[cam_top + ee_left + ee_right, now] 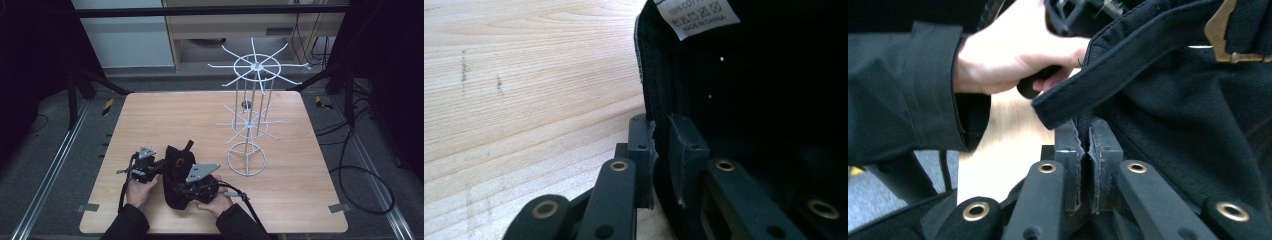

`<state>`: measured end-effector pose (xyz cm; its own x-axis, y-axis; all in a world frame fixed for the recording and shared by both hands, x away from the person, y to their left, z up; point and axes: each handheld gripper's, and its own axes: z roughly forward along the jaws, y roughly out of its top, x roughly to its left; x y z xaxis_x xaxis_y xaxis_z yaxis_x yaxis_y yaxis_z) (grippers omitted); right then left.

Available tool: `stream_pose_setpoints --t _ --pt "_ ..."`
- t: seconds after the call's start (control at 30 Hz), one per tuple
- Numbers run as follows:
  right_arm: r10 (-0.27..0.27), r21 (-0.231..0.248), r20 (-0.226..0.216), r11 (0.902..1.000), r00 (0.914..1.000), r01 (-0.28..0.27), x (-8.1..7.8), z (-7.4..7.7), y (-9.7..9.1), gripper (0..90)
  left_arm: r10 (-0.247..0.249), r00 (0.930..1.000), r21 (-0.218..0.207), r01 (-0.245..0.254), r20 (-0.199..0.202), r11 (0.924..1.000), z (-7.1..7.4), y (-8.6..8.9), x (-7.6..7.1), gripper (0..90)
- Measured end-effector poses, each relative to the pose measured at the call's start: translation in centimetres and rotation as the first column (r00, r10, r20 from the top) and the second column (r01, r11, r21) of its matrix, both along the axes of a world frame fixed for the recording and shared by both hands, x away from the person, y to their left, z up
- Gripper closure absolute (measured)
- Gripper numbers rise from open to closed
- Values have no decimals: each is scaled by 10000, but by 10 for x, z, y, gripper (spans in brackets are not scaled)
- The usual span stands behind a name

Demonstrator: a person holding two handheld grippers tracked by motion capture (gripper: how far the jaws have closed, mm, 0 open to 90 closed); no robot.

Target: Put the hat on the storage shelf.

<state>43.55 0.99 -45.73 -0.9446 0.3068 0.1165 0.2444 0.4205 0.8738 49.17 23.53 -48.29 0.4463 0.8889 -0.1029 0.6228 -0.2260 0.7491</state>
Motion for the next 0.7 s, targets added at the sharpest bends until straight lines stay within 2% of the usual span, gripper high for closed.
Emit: stream_pose_setpoints --t 0.1,0.23,0.37,0.4,0.53,0.7 --pt "65 -201 42 9998 10000 -64 -1 -3 5 853 -75 10000 -155 75 -40 9999 0 1 0 799" --pt "66 -191 16 9998 10000 -66 -2 -5 6 853 -160 9998 -441 155 -114 9989 2 5 0 768" --pt "-161 -161 105 9997 9998 163 -2 -4 3 853 -214 9998 -439 216 43 9988 9 8 -3 671" --pt "-215 -173 146 9996 9997 218 -2 -4 2 853 -204 9996 -510 215 203 9985 13 11 -6 660" --pt "-443 -134 262 9989 9987 446 -1 -2 -2 854 -255 9990 -676 280 372 9973 23 18 -13 610" --pt "-993 -23 466 9950 9940 996 4 4 -12 854 -92 9973 -923 160 732 9956 38 26 -19 545"
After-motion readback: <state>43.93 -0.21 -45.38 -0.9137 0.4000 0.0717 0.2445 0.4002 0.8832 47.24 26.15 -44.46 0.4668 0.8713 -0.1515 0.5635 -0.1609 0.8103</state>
